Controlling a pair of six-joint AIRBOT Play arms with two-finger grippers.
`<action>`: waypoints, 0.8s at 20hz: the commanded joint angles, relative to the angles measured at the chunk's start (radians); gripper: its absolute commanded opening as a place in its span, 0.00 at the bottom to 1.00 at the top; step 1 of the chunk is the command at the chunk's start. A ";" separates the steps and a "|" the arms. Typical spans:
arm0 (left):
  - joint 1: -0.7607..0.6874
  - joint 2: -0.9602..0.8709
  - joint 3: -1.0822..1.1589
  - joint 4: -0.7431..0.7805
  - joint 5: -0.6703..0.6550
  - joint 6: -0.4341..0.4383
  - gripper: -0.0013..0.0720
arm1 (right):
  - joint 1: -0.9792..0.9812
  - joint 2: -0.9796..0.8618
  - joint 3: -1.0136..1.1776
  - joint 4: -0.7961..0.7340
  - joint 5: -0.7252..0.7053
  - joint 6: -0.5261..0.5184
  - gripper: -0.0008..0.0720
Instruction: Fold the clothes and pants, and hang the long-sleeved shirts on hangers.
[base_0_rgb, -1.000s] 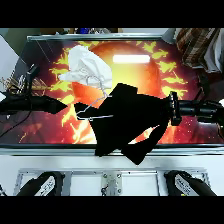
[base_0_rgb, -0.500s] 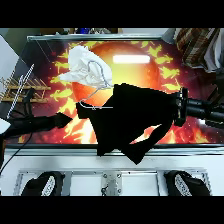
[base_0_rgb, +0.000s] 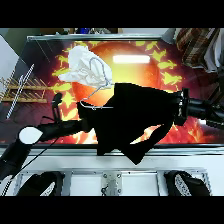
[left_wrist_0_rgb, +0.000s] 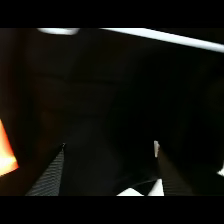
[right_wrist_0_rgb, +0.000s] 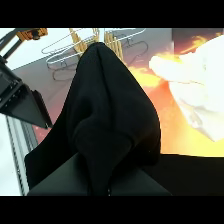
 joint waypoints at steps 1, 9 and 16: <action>-0.166 -0.138 0.098 -0.002 0.063 -0.034 0.83 | 0.000 0.001 0.001 0.000 -0.002 0.011 0.03; -0.204 -0.222 0.167 -0.010 -0.050 -0.033 0.83 | 0.000 0.003 0.001 -0.018 -0.002 0.011 0.03; -0.284 -0.312 0.167 -0.010 -0.011 -0.060 0.59 | 0.002 0.010 0.001 -0.027 0.002 0.011 0.03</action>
